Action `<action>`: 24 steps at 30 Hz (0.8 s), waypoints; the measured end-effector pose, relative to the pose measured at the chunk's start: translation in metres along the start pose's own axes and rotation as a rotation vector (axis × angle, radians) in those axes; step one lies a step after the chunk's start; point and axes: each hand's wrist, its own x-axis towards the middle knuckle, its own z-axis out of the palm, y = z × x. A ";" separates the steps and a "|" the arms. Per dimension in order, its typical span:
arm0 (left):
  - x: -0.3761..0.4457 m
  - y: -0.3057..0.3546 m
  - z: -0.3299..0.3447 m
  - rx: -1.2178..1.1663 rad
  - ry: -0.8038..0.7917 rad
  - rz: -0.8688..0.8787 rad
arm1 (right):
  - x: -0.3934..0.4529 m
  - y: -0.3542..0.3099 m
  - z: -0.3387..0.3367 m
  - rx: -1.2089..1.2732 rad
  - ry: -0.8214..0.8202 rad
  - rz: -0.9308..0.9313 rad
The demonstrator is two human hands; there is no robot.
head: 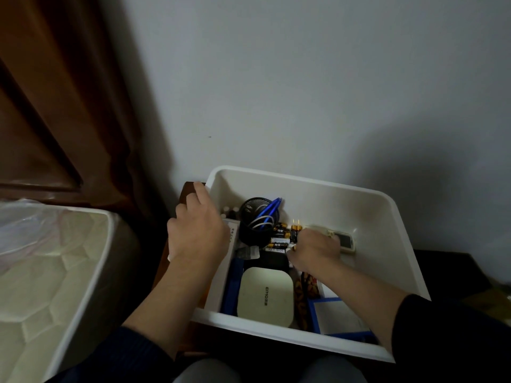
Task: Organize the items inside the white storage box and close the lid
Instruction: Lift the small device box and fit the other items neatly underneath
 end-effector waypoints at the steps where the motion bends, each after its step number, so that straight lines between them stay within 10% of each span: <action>1: 0.000 0.000 0.001 0.022 0.010 0.001 | 0.001 -0.001 -0.001 -0.009 0.007 0.003; 24: -0.003 0.011 0.004 0.146 0.027 -0.010 | 0.010 0.007 0.005 0.078 0.175 0.012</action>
